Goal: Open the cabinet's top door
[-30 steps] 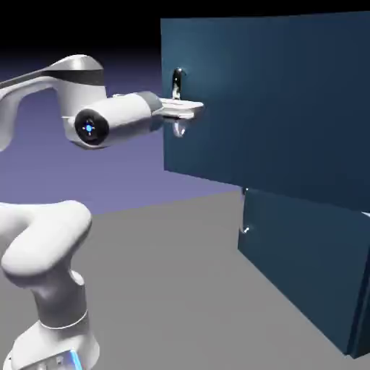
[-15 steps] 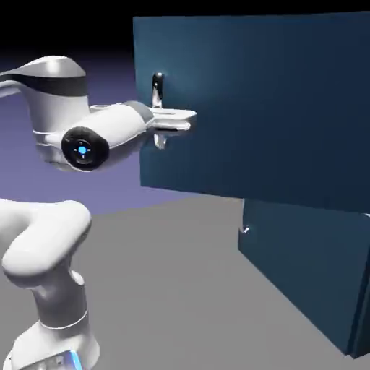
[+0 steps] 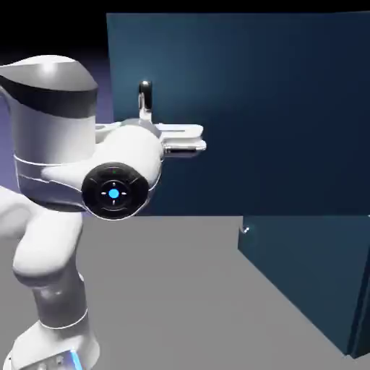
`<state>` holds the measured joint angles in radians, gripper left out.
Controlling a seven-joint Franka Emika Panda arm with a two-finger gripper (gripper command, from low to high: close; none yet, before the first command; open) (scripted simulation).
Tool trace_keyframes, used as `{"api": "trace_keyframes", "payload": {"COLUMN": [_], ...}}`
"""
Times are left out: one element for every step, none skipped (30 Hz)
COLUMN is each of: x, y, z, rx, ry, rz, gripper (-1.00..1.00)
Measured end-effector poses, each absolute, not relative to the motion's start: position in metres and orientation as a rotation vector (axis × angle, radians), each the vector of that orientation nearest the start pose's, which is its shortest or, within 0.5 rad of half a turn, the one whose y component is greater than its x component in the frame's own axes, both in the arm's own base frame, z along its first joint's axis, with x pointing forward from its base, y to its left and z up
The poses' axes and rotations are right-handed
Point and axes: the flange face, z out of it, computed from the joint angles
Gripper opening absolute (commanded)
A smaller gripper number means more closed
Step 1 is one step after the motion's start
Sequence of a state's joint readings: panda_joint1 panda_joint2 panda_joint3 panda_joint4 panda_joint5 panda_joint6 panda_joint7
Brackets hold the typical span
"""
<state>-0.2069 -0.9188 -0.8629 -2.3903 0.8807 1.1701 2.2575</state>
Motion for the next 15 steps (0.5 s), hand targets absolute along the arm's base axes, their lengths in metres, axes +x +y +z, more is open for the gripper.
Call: {"api": "trace_keyframes", "payload": {"x": [0.141,0.140,0.141,0.141,0.141,0.142,0.142,0.143,0.144,0.145,0.146,0.147,0.148,0.149,0.150], "y": [-0.259,-0.269,-0.279,-0.288,-0.296,-0.305,-0.313,-0.320,-0.328,-0.335,-0.342,-0.349,-0.355,-0.362,-0.369], "z": [0.589,0.589,0.589,0.589,0.589,0.589,0.589,0.589,0.589,0.589,0.589,0.589,0.589,0.589,0.589], "rx": [-0.408,-0.428,-0.446,-0.464,-0.481,-0.497,-0.513,-0.528,-0.543,-0.557,-0.571,-0.585,-0.599,-0.612,-0.626], "ry": [1.764,1.765,1.765,1.766,1.766,1.767,1.767,1.767,1.767,1.767,1.767,1.766,1.766,1.766,1.765], "rz": [1.536,1.550,1.563,1.576,1.589,1.601,1.612,1.623,1.633,1.643,1.653,1.663,1.672,1.681,1.691], "gripper": [-1.00,-1.00,-1.00,-1.00,-1.00,-1.00,-1.00,-1.00,-1.00,-1.00,-1.00,-1.00,-1.00,-1.00,-1.00]}}
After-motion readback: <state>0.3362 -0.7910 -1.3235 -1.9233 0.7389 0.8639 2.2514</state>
